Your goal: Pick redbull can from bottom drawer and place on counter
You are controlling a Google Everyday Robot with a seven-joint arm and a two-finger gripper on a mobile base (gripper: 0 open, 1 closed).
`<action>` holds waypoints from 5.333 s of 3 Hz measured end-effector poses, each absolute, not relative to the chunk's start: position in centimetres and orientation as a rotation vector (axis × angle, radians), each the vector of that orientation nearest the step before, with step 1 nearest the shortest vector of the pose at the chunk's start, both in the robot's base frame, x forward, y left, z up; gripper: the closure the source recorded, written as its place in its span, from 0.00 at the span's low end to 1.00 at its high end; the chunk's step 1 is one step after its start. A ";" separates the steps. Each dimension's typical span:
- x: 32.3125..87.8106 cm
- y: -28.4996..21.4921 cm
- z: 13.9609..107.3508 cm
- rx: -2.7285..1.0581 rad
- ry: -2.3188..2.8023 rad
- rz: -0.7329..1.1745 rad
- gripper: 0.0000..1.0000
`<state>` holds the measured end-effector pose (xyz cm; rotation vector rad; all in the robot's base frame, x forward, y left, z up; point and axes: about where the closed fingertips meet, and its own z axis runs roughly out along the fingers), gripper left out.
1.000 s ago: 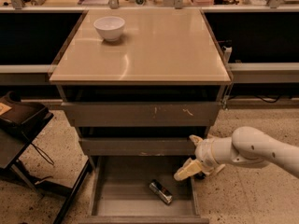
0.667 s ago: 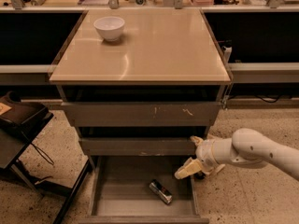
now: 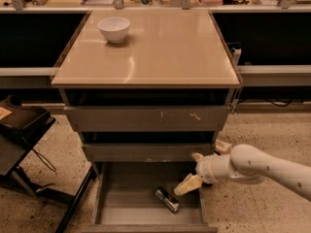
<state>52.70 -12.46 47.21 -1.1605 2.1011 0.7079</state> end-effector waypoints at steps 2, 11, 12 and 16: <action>52.7 -10.0 35.1 -0.981 2.225 0.807 0.00; 55.9 -7.5 14.3 -0.707 2.370 0.657 0.00; 56.0 -7.5 14.4 -0.706 2.370 0.656 0.00; 54.3 -6.0 12.1 -0.630 2.349 0.880 0.18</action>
Offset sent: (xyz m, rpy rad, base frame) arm 0.0105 0.0134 -0.0619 0.0244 0.0660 -0.0728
